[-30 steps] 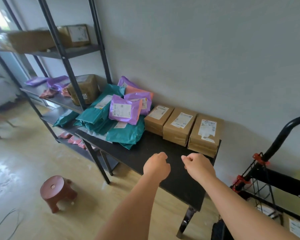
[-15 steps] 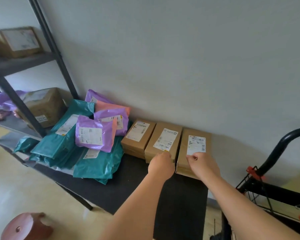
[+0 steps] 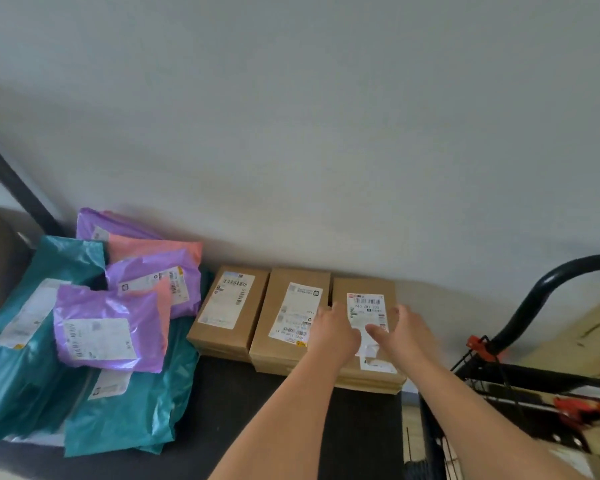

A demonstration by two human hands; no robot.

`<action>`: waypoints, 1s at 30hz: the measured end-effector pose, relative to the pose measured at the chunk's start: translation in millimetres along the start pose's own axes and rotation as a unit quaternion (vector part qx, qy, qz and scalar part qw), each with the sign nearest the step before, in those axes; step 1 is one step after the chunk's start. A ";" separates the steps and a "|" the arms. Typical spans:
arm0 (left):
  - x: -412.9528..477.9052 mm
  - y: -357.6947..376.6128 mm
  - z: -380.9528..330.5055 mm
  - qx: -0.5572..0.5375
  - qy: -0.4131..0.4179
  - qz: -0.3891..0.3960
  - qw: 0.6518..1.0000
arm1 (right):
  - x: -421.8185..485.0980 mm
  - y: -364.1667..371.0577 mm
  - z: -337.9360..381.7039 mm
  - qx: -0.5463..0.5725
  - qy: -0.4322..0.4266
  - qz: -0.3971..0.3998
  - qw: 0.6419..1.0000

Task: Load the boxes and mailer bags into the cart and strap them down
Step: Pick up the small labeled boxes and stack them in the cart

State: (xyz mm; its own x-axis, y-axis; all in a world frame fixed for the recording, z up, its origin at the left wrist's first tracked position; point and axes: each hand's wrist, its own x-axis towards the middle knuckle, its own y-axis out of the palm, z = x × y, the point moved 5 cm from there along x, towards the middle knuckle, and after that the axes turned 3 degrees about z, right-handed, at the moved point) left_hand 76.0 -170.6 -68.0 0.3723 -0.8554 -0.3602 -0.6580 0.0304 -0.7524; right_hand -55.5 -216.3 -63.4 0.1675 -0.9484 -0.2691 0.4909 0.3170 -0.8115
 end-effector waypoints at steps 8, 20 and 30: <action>23.8 11.0 -3.2 -0.021 -0.009 0.002 1.000 | 12.8 27.2 -8.8 0.040 0.048 0.036 0.997; 26.9 28.6 -6.0 -0.082 -0.062 0.034 0.994 | 23.5 57.1 -42.1 0.168 0.109 0.064 0.978; 17.9 37.4 -6.2 -0.048 -0.086 0.031 0.995 | 2.9 61.6 -76.5 0.326 0.191 0.140 0.915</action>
State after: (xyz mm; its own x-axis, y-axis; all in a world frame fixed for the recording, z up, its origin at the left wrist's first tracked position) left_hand 54.0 -188.0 -99.2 0.4298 -0.7524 -0.4991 -0.7399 0.0232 -0.6723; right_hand -90.3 -199.8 -153.8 0.1144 -0.7227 -0.6817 0.9009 0.3647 -0.2354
